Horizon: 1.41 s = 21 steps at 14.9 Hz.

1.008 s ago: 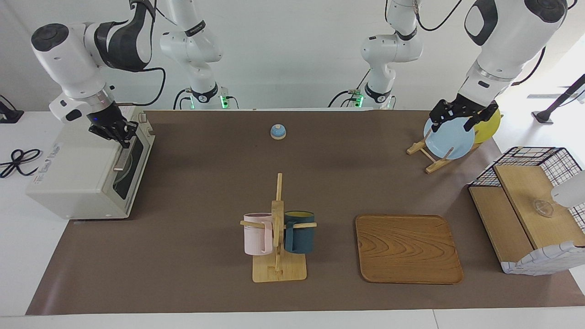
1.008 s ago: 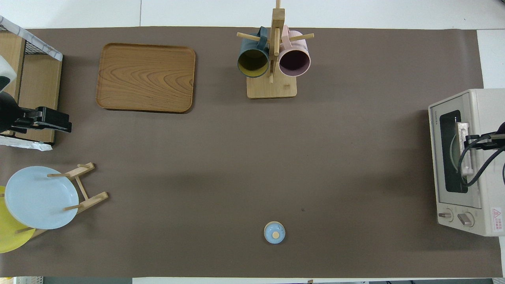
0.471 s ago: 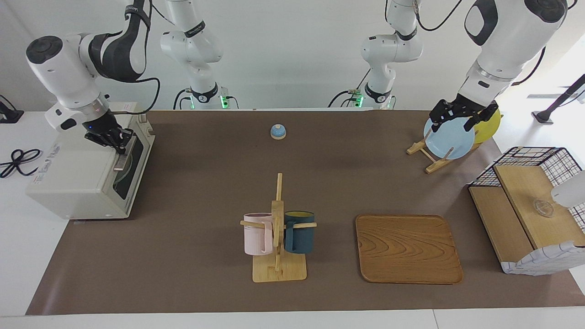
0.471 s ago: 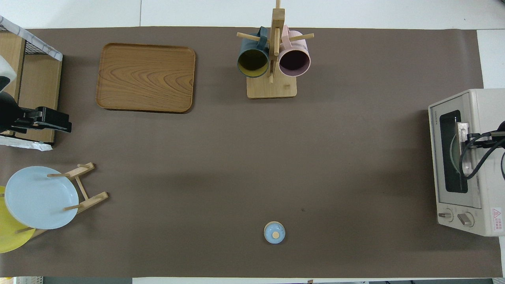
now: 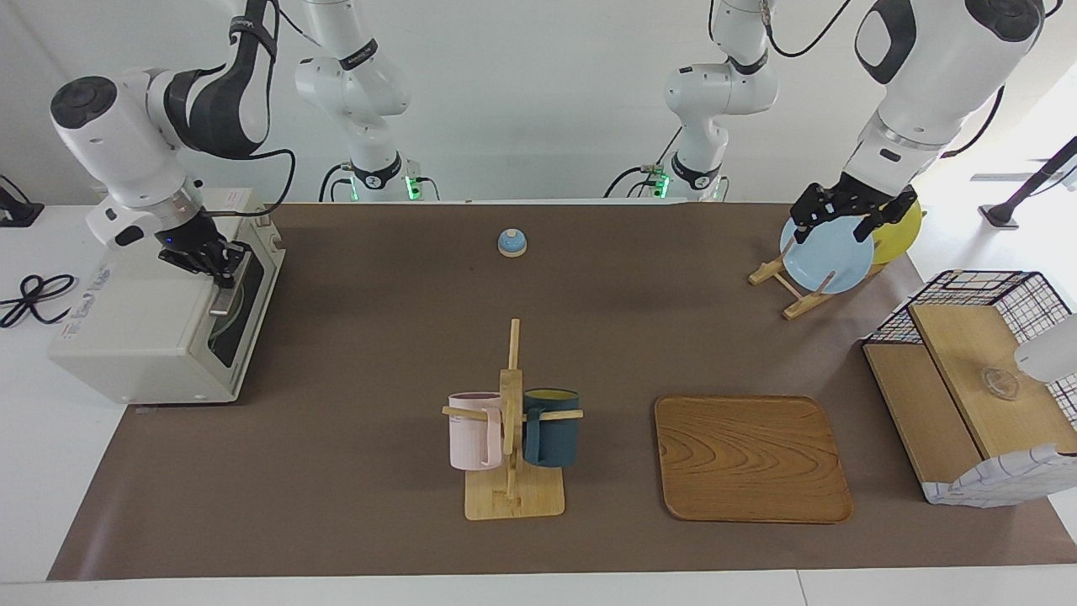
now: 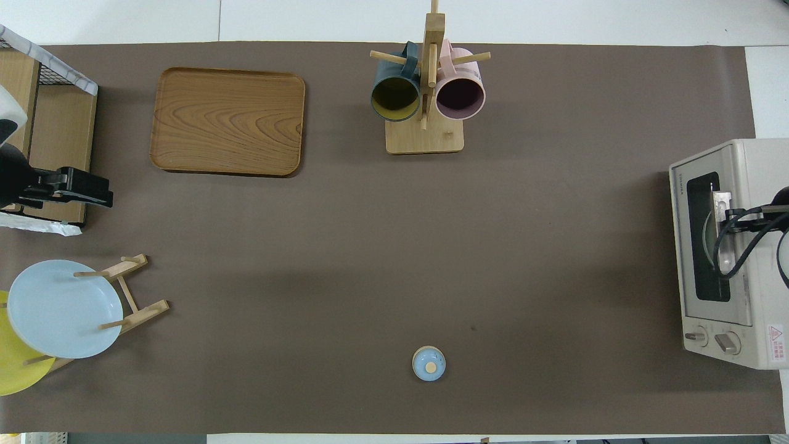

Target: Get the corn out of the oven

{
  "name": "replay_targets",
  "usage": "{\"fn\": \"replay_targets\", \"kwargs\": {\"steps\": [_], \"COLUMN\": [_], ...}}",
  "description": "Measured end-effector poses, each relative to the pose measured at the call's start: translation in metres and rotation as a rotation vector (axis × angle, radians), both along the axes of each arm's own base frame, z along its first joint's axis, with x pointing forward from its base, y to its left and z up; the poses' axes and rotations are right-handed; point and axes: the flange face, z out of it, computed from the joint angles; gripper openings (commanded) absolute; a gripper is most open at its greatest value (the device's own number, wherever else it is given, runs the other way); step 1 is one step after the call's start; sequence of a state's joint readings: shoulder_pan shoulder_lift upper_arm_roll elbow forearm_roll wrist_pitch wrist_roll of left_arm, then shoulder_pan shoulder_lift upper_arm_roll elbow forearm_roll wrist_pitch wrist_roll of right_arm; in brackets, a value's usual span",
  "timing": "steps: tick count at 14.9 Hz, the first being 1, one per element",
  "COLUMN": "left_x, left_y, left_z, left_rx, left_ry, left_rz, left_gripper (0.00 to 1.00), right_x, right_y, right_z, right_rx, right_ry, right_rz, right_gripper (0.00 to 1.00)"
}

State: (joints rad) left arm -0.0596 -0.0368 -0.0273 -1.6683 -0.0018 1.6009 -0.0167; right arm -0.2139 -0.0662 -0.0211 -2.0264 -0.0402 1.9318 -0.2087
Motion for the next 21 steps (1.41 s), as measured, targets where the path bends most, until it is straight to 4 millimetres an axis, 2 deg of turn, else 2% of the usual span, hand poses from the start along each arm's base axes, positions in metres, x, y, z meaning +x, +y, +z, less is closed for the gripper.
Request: {"fn": "replay_targets", "kwargs": {"steps": [5,11,14,17,19,21], "left_x": [0.0,0.001,0.001,0.001,0.001,0.001], "left_y": [-0.001,-0.002,-0.002,-0.002,-0.002,-0.002], "left_z": [0.0,0.001,0.001,0.001,0.001,0.001], "left_rx": [0.0,-0.001,-0.001,-0.001,-0.001,-0.001], "left_ry": [-0.001,-0.008,-0.009,-0.01,-0.01,-0.01], "left_rz": [-0.002,-0.003,-0.004,-0.004,-0.004,-0.004], "left_gripper": [1.0,1.0,1.0,1.0,1.0,1.0], "right_x": [0.003,0.011,0.015,0.028,0.03,0.028], "right_y": [0.013,0.054,0.081,0.108,0.12,0.126], "right_z": [-0.003,-0.021,-0.043,-0.079,-0.105,-0.123], "right_rx": [0.001,0.019,0.038,0.048,0.047,0.049], "right_ry": [0.005,0.021,0.011,-0.013,-0.031,-0.049], "right_rz": [0.017,0.04,0.065,0.065,0.066,0.067], "right_gripper": [0.0,0.0,0.0,0.0,0.0,0.0]}}
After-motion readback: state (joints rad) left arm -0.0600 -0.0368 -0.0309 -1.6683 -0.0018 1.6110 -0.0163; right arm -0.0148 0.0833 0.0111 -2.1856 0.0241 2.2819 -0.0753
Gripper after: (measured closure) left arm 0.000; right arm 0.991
